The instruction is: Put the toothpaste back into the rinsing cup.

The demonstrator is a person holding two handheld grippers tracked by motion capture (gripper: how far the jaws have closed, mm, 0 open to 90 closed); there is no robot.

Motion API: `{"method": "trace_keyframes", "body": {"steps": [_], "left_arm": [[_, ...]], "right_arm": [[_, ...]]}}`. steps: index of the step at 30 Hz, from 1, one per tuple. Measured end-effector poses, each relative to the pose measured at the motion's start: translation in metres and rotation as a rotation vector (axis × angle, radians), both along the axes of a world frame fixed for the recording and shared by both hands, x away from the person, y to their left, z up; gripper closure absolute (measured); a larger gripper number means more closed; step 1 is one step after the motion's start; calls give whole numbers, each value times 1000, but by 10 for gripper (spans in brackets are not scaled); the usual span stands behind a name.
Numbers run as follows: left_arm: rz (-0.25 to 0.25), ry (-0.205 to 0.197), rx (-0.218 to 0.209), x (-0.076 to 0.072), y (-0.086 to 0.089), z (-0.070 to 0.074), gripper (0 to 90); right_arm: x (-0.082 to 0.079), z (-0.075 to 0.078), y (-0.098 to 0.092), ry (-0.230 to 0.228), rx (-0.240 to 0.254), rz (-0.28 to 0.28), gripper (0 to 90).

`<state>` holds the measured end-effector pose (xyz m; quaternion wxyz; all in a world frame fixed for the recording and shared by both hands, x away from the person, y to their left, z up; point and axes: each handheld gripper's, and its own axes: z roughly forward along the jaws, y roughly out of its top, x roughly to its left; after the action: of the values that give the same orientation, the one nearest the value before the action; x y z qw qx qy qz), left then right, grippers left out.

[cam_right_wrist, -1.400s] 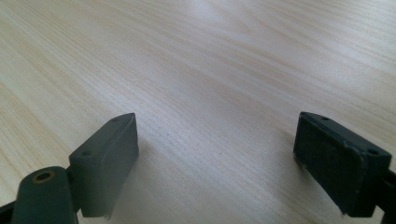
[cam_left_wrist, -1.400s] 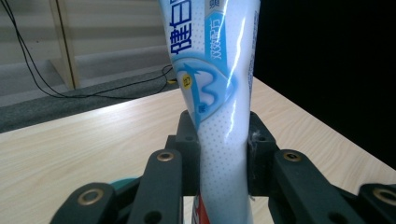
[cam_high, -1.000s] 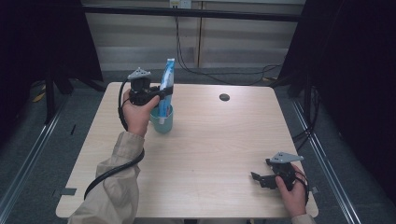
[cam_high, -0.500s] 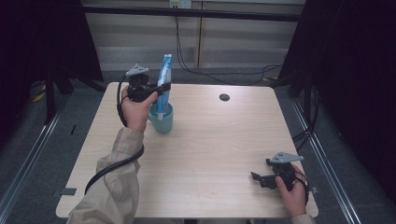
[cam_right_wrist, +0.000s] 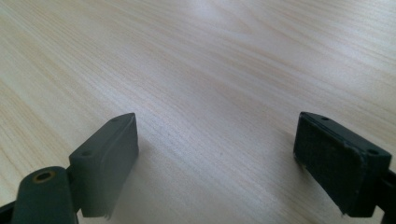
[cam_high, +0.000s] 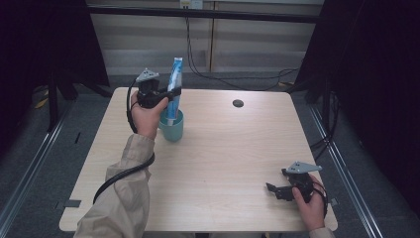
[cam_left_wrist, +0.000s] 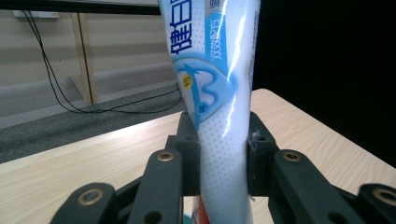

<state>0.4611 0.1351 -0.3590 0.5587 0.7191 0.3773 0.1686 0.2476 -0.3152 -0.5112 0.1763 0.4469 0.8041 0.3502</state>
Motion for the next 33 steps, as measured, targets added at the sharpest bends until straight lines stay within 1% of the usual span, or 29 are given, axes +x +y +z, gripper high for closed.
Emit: {"method": "trace_keyframes", "body": {"steps": [3, 5, 6, 7, 9, 12, 16, 17, 19, 22, 25, 27, 30, 33], "left_arm": [[3, -8, -1, 2, -1, -3, 726], [8, -6, -3, 3, -1, -5, 726], [7, -7, 7, 4, -1, -6, 726], [6, -10, 5, 4, -1, -7, 726], [10, -6, -5, 5, -1, -8, 726], [17, -3, 4, 7, -1, -11, 726], [26, 2, -10, 9, -1, -15, 726], [31, 2, -8, 9, -1, -16, 726], [38, 2, -12, 10, 0, -16, 726], [39, -7, -6, 10, 1, -18, 725], [44, -11, -19, 10, 2, -19, 725], [45, -6, -25, 10, 2, -18, 725], [47, -10, -19, 10, 3, -17, 725], [51, -15, -30, 11, 3, -15, 725]], "right_arm": [[0, 0, 0, 0, 0, 1, 135], [0, 0, 0, 0, 0, 1, 135], [0, 0, 0, -1, 0, 2, 135], [0, 0, 0, -1, -1, 3, 135], [0, 0, 0, -1, 0, 3, 135], [0, 0, 0, -2, -1, 4, 135], [0, 0, 0, -2, -1, 5, 135], [0, 0, 0, -1, -1, 5, 135], [0, 0, 0, -1, -2, 6, 135], [0, 0, 0, -1, -1, 6, 135], [0, 0, 0, -1, -2, 6, 135], [0, 0, 0, -4, -3, 9, 135], [0, 0, 0, -4, -3, 9, 135], [0, 0, 0, -4, -3, 10, 135]]}}
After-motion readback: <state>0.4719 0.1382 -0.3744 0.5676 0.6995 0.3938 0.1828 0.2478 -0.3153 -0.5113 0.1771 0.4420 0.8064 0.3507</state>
